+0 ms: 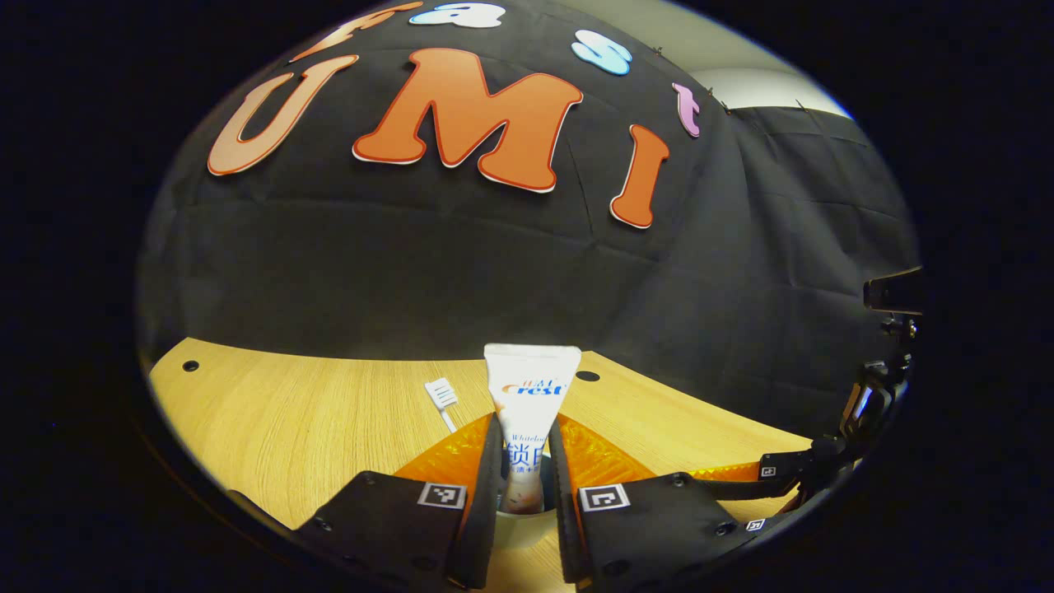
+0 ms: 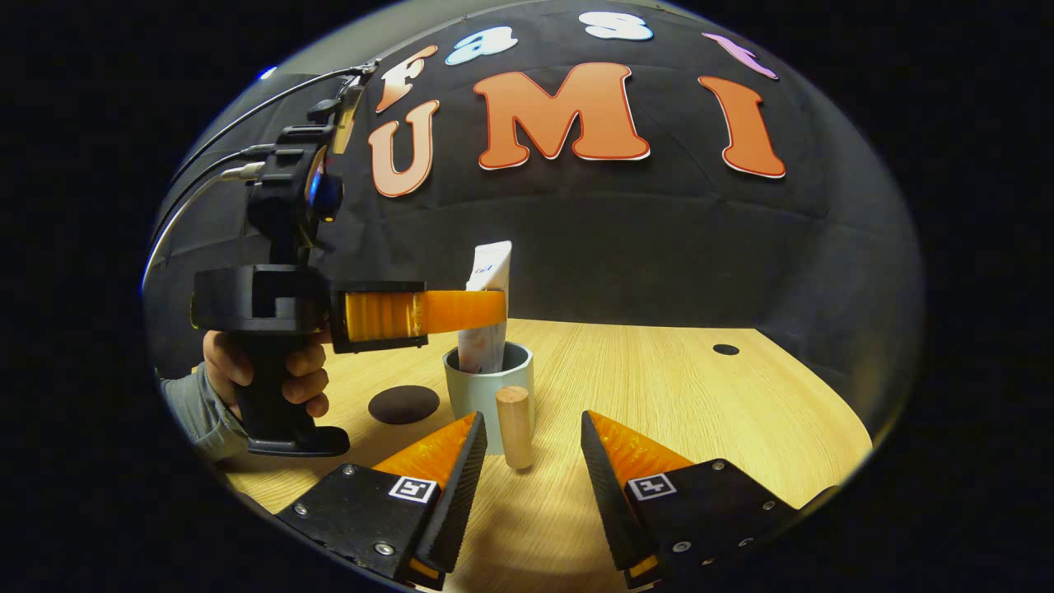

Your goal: Put the toothbrush and toothpaste on the desktop into the cup, then pick up the cup and place it on the coaster on the desktop.

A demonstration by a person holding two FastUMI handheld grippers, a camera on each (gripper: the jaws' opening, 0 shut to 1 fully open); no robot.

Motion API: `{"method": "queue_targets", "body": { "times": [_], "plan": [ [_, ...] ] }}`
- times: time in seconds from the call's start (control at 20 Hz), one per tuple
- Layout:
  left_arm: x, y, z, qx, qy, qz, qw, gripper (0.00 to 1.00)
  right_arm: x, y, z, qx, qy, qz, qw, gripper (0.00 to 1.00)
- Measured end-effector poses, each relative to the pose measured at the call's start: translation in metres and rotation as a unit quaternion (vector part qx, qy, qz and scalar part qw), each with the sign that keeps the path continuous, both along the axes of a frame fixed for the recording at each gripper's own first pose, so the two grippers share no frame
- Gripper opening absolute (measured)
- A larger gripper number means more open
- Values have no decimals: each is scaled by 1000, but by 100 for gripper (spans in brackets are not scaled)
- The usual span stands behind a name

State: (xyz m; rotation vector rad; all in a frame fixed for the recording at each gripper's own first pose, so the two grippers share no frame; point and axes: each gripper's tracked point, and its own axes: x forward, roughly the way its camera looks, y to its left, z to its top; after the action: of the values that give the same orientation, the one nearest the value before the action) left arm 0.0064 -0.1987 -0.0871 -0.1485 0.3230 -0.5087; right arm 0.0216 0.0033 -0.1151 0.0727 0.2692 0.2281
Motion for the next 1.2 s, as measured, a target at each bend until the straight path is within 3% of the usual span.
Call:
{"method": "queue_targets", "body": {
  "times": [0.1, 0.15, 0.2, 0.35, 0.4, 0.5, 0.6, 0.7, 0.75, 0.8, 1.0, 1.2],
  "plan": [
    [-9, 3, 2, 6, 1, -8, 1000, 44, 3, -1, 4, 3, 0, 5, 1000, 70],
    [-13, 5, 4, 7, -1, -12, 1000, 49, 5, -1, 5, 1, 2, 6, 1000, 65],
    [-16, 7, 9, 9, -6, -13, 1000, 66, 7, -2, 6, -3, 5, 7, 1000, 70],
    [-20, 20, 19, 27, -22, -10, 999, 82, 7, -4, 10, -20, 13, 15, 1000, 70],
    [-23, 23, 21, 34, -26, -8, 999, 83, 6, -3, 12, -20, 17, 21, 999, 65],
    [-25, 35, 28, 42, -37, 2, 998, 83, 7, 2, 12, -15, 32, 38, 999, 69],
    [-28, 45, 34, 48, -47, 11, 998, 95, 9, 4, 12, -23, 47, 50, 997, 70],
    [-32, 55, 34, 62, -49, 18, 997, 95, 12, 8, 13, -29, 62, 64, 996, 70],
    [-37, 56, 32, 69, -46, 15, 996, 95, 13, 11, 12, -35, 70, 74, 994, 65],
    [-43, 58, 31, 79, -44, 12, 996, 98, 14, 14, 10, -47, 79, 82, 992, 70],
    [-56, 73, 44, 82, -70, 22, 994, 98, 14, 15, 4, -81, 115, 104, 985, 71],
    [-61, 93, 51, 95, -88, 42, 991, 98, 17, 14, -11, -126, 172, 122, 969, 67]
  ]
}}
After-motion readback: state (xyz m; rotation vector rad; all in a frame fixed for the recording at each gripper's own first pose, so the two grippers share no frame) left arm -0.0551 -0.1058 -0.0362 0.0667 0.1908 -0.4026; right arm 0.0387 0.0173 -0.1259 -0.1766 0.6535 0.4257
